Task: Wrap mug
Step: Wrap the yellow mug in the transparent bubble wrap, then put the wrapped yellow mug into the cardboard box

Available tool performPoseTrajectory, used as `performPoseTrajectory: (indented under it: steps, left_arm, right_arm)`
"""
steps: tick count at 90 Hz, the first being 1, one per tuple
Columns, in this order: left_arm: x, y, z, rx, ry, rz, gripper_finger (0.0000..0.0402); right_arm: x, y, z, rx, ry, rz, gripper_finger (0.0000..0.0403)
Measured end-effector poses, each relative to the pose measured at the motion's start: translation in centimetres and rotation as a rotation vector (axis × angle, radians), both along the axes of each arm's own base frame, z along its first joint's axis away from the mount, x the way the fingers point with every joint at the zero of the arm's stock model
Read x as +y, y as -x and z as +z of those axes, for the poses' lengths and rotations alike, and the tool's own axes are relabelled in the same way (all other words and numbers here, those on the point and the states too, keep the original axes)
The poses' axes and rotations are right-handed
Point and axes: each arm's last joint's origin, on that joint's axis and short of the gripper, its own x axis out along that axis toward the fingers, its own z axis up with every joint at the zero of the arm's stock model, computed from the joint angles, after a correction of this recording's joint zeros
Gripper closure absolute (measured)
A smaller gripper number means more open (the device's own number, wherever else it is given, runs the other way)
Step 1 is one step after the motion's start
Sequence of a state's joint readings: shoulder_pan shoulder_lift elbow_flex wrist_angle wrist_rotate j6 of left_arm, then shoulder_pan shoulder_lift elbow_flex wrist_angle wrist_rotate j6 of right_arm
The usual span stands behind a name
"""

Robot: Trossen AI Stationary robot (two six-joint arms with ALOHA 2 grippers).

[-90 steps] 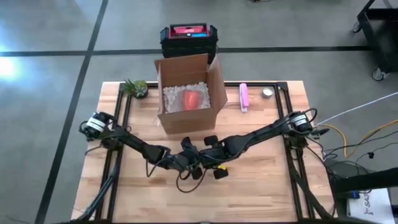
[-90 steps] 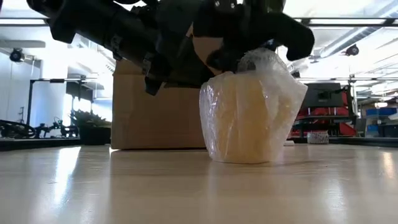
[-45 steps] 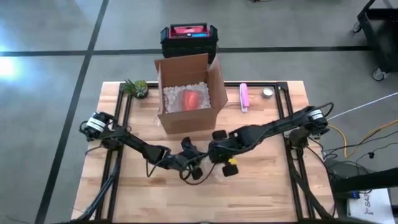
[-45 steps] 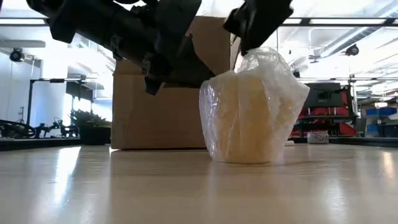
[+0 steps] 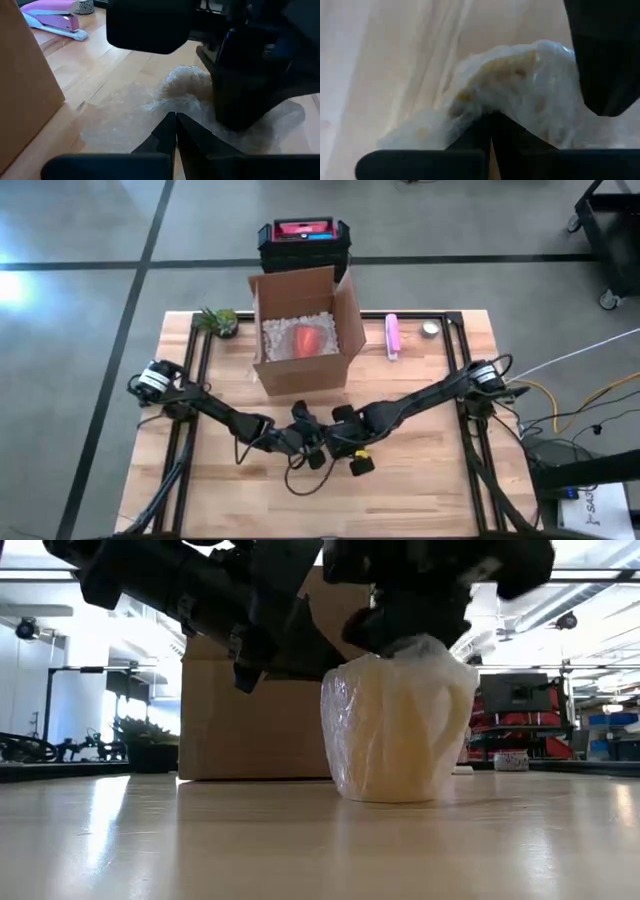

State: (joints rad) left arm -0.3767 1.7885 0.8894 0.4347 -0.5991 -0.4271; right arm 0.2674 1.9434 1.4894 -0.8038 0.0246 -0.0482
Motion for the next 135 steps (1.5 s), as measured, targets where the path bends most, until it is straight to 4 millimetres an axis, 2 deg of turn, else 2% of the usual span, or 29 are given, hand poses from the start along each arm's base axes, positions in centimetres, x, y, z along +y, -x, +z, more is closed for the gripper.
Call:
performPoseTrajectory:
  steps: [32, 46, 64, 84, 95, 106, 118, 135]
  left_arm:
    - [0.0, 0.0, 0.0, 0.001, 0.0, 0.0, 0.0402]
    - [0.0, 0.0, -0.1, 0.004, -0.004, -0.002, 0.0402]
    - [0.0, 0.0, 0.0, 0.002, 0.001, -0.004, 0.0402]
    - [0.0, 0.0, 0.0, 0.001, 0.005, -0.011, 0.0402]
    - [0.0, 0.0, 0.0, 0.001, 0.006, -0.011, 0.0402]
    - [0.0, 0.0, 0.0, 0.001, 0.006, -0.011, 0.0402]
    - [0.0, 0.0, 0.0, 0.001, 0.006, -0.011, 0.0402]
    - [0.0, 0.0, 0.0, 0.002, 0.006, -0.011, 0.0402]
  right_arm:
    - [-0.6, -1.0, -2.6, -0.004, -0.031, 0.015, 0.0403]
    - [-0.7, -1.1, -2.8, -0.015, -0.03, 0.013, 0.0403]
    - [-0.8, -0.4, -0.1, -0.061, -0.053, -0.02, 0.0403]
    - [-1.3, 1.1, 4.9, -0.156, -0.07, -0.021, 0.0403]
    - [-1.4, 1.7, 6.4, -0.191, -0.098, -0.039, 0.0403]
    - [-1.3, 2.0, 7.0, -0.186, -0.146, -0.099, 0.0403]
    - [-0.8, 2.1, 6.9, -0.145, -0.253, -0.057, 0.0395]
    - [1.3, 2.7, 6.9, -0.134, -0.289, -0.005, 0.0326]
